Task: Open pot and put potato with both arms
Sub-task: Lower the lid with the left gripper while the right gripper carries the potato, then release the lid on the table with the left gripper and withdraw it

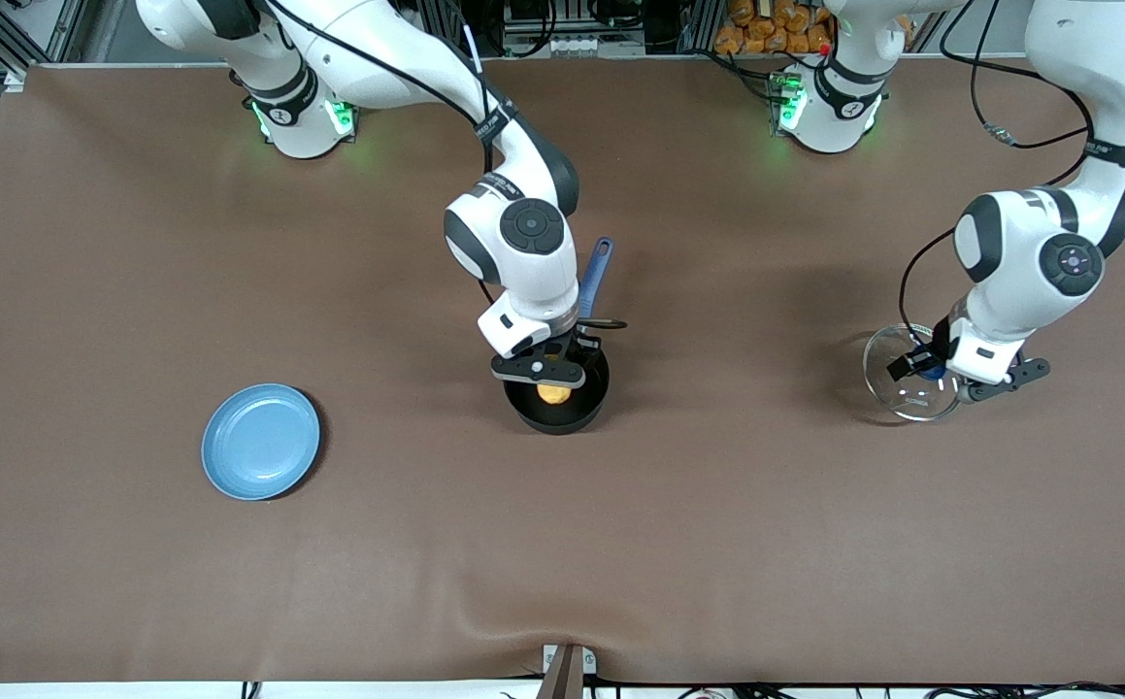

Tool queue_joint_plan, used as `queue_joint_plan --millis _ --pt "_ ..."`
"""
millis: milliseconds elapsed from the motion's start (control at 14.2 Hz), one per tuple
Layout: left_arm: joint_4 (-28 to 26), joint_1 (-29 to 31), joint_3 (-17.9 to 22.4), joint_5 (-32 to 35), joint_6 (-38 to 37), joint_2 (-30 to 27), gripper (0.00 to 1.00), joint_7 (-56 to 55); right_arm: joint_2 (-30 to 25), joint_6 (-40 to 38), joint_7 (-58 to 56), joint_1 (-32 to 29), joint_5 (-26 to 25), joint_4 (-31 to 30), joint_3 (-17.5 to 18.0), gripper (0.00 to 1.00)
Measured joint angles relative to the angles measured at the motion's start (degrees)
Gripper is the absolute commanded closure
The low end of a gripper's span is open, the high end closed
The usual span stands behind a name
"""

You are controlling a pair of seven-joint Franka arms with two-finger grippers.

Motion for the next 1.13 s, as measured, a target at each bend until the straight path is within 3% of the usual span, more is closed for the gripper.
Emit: queue_joint_plan --millis 211,282,352,423,704,915,1127 --pt "0.0 -0.1 0.0 0.3 1.5 2.3 1.0 0.0 1.9 2.6 0.0 0.0 0.0 0.0 0.0 1.0" --pt "0.0 -0.1 0.0 0.3 1.7 2.8 0.8 0.0 2.6 3.3 0.0 0.0 0.0 0.0 0.0 1.0" --pt "0.1 -0.1 0.0 0.3 1.8 3.2 0.26 0.0 3.3 3.8 0.0 0.0 -0.1 0.0 0.0 1.0" --pt "0.1 -0.2 0.0 0.3 1.8 3.4 0.0 0.0 4.0 4.3 0.0 0.0 -0.1 0.1 0.0 1.0" --pt "1.2 -1.2 -0.2 0.3 2.0 3.2 0.0 0.0 5.6 4.8 0.0 0.0 -0.5 0.1 -0.1 0.98" --pt "3.8 -1.5 -0.3 0.3 -0.6 1.2 0.0 0.0 6.0 5.2 0.0 0.0 -0.5 0.1 -0.1 0.54" --pt "10.4 -1.5 -0.4 0.3 -13.5 -2.9 0.0 0.0 6.1 5.2 0.0 0.0 -0.5 0.1 -0.2 0.52"
